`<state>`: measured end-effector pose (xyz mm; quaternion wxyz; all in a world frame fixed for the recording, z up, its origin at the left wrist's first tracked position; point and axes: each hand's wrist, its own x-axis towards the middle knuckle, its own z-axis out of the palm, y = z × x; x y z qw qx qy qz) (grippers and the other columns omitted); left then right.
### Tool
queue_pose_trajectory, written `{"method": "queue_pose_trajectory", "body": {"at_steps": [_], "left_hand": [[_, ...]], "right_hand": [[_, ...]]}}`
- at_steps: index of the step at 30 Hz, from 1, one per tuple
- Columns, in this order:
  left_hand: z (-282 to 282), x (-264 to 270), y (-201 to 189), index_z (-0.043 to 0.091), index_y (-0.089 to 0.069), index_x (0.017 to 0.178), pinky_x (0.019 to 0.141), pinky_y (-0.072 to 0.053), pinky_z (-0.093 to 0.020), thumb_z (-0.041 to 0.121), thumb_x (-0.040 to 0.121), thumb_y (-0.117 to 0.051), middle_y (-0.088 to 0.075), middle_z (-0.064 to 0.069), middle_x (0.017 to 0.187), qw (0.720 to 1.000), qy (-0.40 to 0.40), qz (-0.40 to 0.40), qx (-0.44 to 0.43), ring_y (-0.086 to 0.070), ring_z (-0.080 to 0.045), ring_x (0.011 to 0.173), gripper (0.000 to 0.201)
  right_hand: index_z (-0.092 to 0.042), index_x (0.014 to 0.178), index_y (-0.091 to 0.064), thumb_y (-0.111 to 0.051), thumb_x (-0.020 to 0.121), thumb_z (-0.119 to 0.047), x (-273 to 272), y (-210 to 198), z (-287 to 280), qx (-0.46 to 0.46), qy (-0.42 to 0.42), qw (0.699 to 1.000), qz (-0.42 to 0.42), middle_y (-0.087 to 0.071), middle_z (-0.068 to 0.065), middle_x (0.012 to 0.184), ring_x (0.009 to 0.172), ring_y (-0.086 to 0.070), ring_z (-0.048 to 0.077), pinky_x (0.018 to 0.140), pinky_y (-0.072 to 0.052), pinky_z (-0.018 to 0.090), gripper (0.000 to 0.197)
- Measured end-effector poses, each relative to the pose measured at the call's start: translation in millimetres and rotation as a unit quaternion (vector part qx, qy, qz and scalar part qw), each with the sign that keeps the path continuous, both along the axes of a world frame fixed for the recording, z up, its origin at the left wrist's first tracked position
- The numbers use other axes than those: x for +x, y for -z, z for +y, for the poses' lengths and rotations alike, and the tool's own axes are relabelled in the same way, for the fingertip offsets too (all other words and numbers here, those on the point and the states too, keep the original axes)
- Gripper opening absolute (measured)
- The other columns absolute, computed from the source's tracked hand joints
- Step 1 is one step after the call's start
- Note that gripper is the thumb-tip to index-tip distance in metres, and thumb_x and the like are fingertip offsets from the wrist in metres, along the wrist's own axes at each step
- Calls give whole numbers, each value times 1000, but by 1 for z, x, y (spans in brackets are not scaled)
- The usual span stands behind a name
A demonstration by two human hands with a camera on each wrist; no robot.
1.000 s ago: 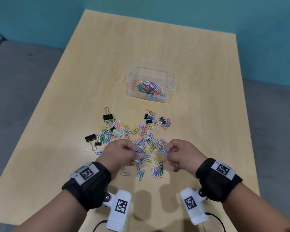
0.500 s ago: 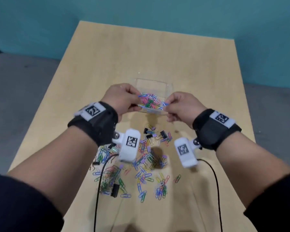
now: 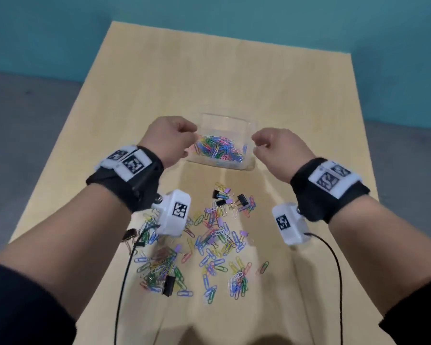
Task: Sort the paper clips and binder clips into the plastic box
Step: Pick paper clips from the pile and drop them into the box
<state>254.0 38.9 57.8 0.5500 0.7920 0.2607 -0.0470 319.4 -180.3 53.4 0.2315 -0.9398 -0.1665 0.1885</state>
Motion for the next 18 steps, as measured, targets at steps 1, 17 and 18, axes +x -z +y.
{"method": "queue_pose_trajectory", "body": {"at_steps": [1, 17, 18], "left_hand": [[1, -15, 2, 11, -68, 100, 79, -56, -39, 11, 86, -62, -65, -4, 87, 1000, 2, -5, 22, -62, -24, 79, 15], [-89, -236, 57, 19, -63, 112, 98, -40, -27, 26, 81, -47, -57, 1, 121, 920, 305, 33, 243, -52, -20, 114, 35], [-92, -243, 58, 20, -65, 107, 96, -42, -27, 25, 79, -51, -59, 1, 120, 911, 313, 26, 266, -55, -20, 112, 31]], "right_hand": [[-13, 120, -62, -53, 88, -14, -16, 3, -8, -2, -14, 1000, -7, -65, 6, 118, 107, -59, 25, 89, -45, 30, 33], [2, 142, -30, -36, 79, -13, -205, 77, -63, -173, -293, 940, -29, -29, 22, 150, 138, -28, 39, 110, -32, 47, 64], [1, 139, -34, -39, 80, -13, -206, 74, -62, -170, -287, 942, -32, -37, 20, 145, 134, -33, 39, 108, -35, 46, 61]]}}
